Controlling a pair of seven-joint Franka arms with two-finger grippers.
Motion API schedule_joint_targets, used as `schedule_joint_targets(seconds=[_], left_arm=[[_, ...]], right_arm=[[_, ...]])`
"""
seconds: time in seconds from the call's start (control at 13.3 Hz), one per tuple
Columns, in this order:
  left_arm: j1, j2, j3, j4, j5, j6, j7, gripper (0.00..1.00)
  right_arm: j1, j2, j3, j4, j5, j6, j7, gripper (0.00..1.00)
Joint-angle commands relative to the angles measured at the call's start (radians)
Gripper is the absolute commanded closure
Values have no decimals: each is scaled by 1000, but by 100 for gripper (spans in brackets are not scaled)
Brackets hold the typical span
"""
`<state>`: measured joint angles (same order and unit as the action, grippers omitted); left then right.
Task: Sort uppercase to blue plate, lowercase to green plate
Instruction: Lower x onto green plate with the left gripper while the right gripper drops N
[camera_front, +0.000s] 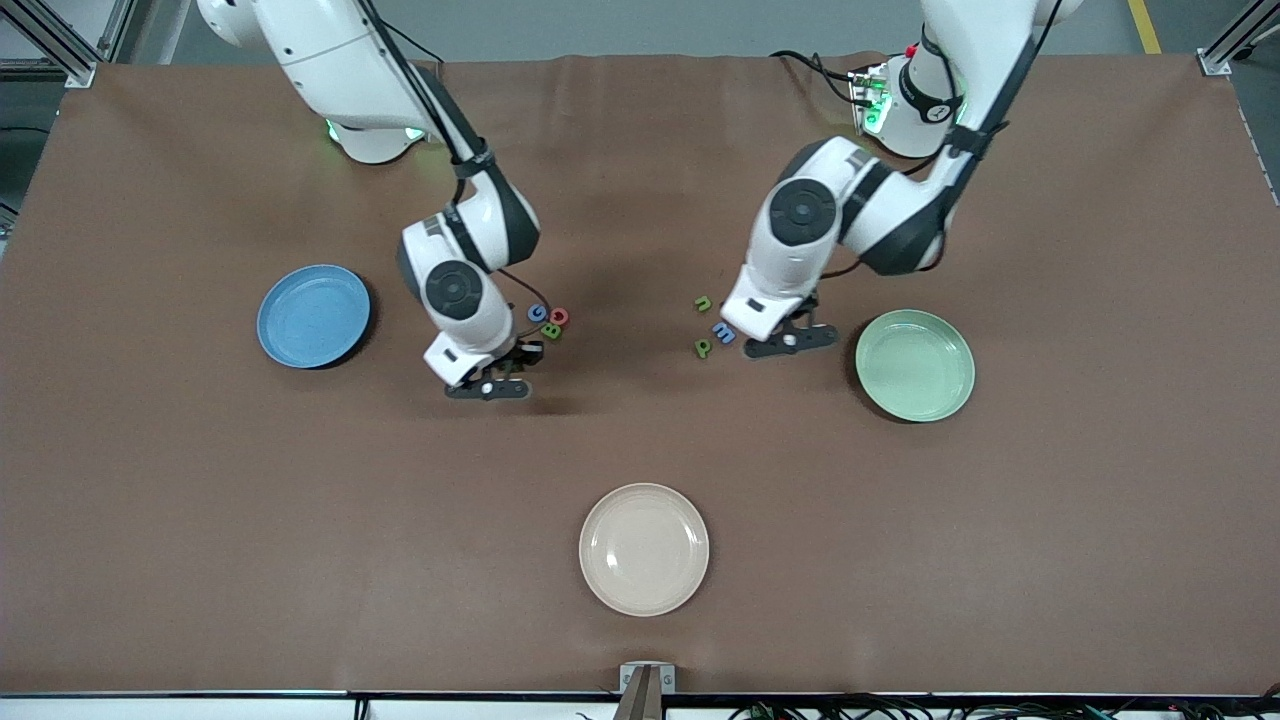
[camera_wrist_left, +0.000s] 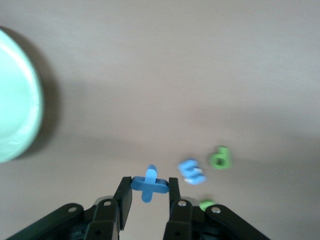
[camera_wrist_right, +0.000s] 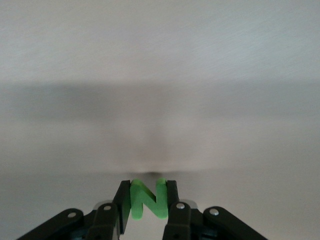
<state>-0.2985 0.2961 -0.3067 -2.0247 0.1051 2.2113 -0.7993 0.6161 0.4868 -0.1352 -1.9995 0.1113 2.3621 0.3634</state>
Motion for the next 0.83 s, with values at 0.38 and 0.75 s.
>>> schedule_joint_targets(seconds=[0.38,0.75], left_arm=[[268,-164,-8,-295,15,147,288,83],[363,-82,-5,-327,18,295,408,83]], right_arm=[[-396,-253,0,-221,-99,-107,-570,98],[-498,-362,0,-421,-192,-34,-598,97]])
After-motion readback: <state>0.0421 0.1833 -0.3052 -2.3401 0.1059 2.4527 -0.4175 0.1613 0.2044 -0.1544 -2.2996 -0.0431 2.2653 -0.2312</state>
